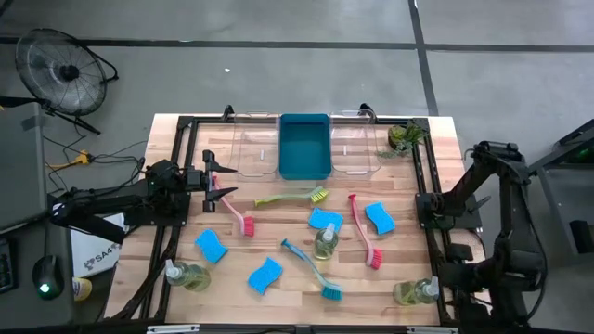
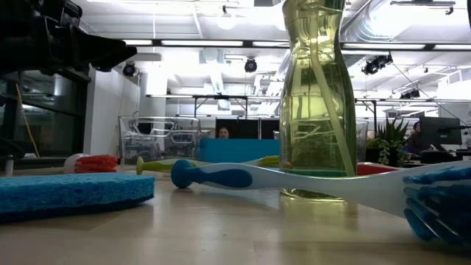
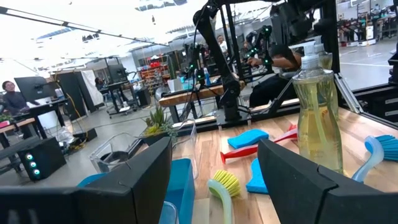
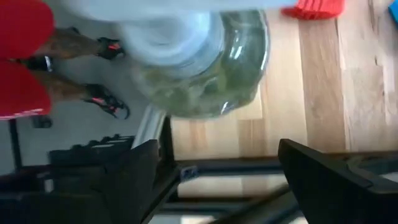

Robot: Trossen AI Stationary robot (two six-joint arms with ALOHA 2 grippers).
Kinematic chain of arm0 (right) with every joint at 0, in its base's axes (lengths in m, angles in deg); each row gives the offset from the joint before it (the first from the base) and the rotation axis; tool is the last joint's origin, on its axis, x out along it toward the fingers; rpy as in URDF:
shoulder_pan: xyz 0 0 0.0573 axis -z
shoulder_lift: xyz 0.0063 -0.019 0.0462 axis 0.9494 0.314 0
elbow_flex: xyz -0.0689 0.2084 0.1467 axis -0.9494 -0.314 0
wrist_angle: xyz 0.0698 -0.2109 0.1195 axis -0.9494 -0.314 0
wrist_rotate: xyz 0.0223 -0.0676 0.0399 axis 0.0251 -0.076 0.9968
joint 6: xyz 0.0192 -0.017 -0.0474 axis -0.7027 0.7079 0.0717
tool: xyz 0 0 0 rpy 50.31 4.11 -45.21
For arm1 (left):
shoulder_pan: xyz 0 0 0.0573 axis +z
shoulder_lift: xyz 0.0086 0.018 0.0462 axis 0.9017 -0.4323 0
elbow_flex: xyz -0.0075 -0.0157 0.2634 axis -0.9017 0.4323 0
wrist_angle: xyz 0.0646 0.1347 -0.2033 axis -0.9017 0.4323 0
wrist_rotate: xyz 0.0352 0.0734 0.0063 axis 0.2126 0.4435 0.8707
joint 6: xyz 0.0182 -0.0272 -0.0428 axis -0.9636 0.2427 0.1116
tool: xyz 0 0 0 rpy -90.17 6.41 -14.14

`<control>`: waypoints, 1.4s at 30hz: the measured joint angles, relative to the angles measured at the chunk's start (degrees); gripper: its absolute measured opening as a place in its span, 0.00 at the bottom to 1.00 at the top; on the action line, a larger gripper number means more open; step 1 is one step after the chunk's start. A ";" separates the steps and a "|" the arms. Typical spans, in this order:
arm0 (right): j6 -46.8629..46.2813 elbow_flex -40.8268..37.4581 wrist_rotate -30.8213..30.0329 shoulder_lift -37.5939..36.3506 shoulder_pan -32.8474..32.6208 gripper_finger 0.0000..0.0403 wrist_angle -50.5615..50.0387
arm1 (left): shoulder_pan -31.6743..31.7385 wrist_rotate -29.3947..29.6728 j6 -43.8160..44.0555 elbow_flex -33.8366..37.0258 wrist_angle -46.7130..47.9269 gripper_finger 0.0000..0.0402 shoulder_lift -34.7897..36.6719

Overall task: Pick & Place Kitchen Sink Supplies
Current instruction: Put the green dish soap into the right transparent bin

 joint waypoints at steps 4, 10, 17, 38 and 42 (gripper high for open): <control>0.23 -3.50 0.36 -1.75 0.03 0.81 3.39 | 0.00 0.01 0.00 0.00 0.00 0.58 0.00; 5.84 -6.79 -1.99 -3.58 0.01 0.81 6.67 | 0.00 0.00 0.00 0.00 0.09 0.58 0.00; 17.12 -10.98 -9.17 -4.69 0.42 0.81 12.53 | 0.00 0.00 0.00 0.00 0.43 0.58 0.00; 33.18 -14.19 -21.54 -4.87 0.71 0.80 22.34 | 0.00 0.00 0.00 0.00 4.70 0.58 0.02; 33.11 -14.19 -19.09 -4.87 0.71 0.75 22.28 | 0.00 0.00 0.00 0.00 4.70 0.58 0.01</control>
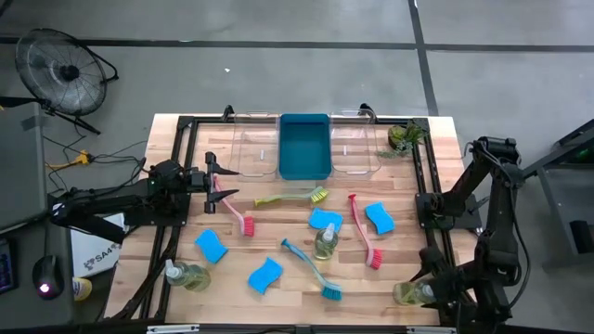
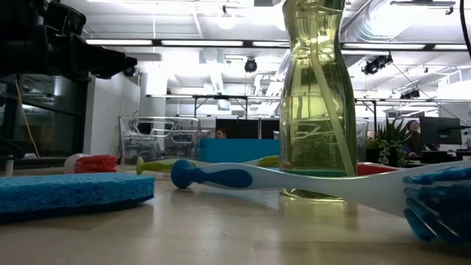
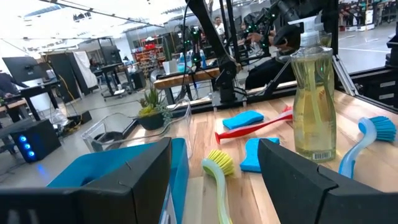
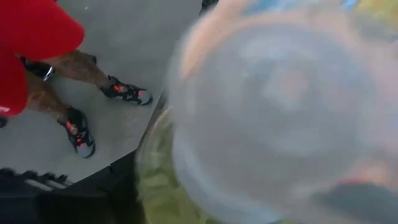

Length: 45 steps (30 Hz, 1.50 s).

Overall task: Pick & Place Kitchen Sink Supplies
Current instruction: Put the green dish soap into the right transparent bin

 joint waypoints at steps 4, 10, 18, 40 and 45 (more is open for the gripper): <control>-0.76 0.00 0.64 0.00 0.00 0.66 -0.36 | 0.00 0.02 0.00 0.00 0.02 0.58 -0.01; -1.75 0.00 0.46 0.00 -0.01 0.62 -0.33 | 0.00 0.02 0.00 0.00 0.00 0.58 0.00; -4.58 0.00 -1.36 0.00 -0.01 0.60 -0.54 | 0.00 0.01 0.00 0.00 0.00 0.58 -0.01; -6.05 0.02 -17.04 -6.00 1.08 0.55 -1.11 | 0.00 0.02 0.00 0.00 -0.02 0.58 0.00; -2.73 0.07 -18.54 -10.98 4.27 0.54 -1.61 | 0.00 0.00 0.00 0.00 -0.02 0.58 0.01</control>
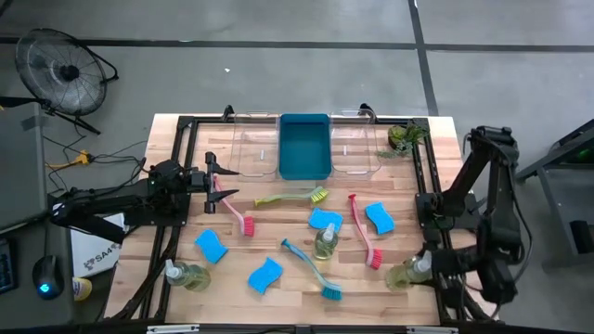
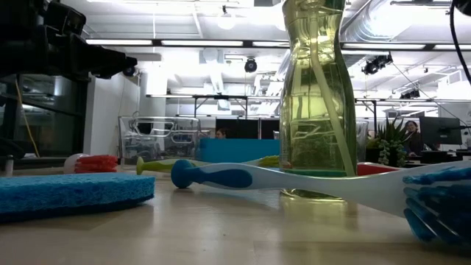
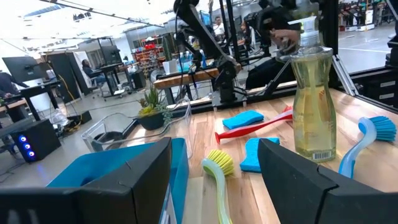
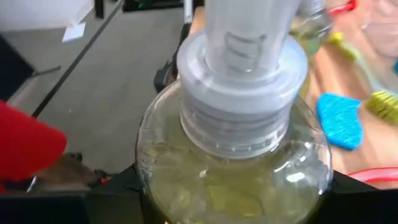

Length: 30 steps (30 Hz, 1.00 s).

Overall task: Pick & Place Kitchen Sink Supplies
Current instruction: Put the green dish soap into the right transparent bin

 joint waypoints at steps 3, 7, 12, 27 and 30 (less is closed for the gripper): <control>0.13 0.00 0.35 -3.01 3.07 0.54 -1.20 | 0.00 0.02 0.00 0.00 0.00 0.58 -0.02; 4.15 0.00 0.51 -7.03 7.19 0.54 -1.37 | 0.00 0.01 0.00 0.00 0.00 0.58 -0.02; 10.85 0.55 -0.02 -11.99 13.76 0.54 -1.68 | 0.00 0.02 0.00 0.00 0.00 0.58 -0.02; 38.95 12.97 4.22 -12.21 56.34 0.54 -9.90 | 0.00 0.02 0.00 0.00 0.00 0.58 -0.02; 42.66 14.21 9.04 -9.57 66.59 0.54 -8.19 | 0.00 0.00 0.00 0.00 -0.02 0.58 -0.02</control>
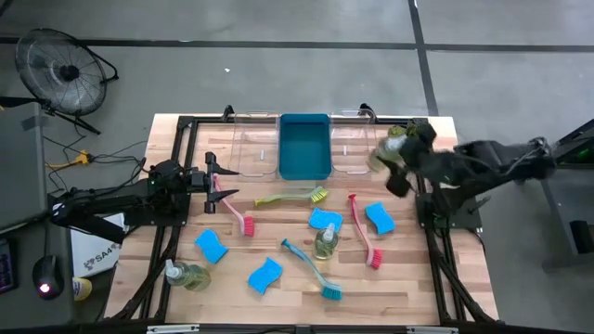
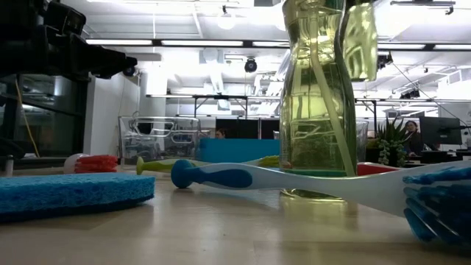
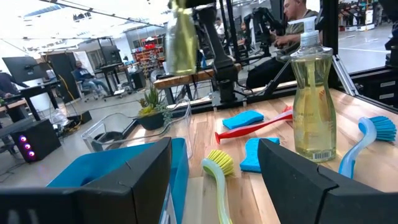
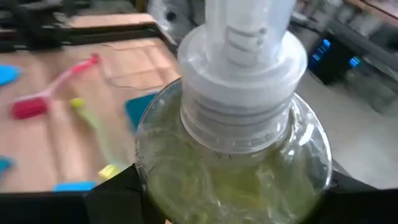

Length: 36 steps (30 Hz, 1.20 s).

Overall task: Pick & Place Kitchen Sink Supplies
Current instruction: Put the green dish soap into the right transparent bin

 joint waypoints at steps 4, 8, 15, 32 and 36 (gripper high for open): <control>3.61 1.07 6.00 4.16 11.28 0.54 6.19 | 0.00 0.02 0.02 0.00 0.02 0.58 0.00; 4.42 1.02 10.75 8.58 19.96 0.54 13.10 | 0.00 0.02 0.00 0.00 0.02 0.58 0.00; 3.93 0.94 14.41 16.03 31.96 0.54 20.49 | 0.00 0.02 0.00 0.00 0.02 0.58 0.01; -1.33 0.83 19.30 31.81 42.94 0.54 33.84 | 0.00 0.01 0.00 0.00 0.02 0.58 0.01; -2.59 0.83 19.47 33.60 43.71 0.54 35.26 | 0.00 0.01 0.00 0.00 0.02 0.58 0.00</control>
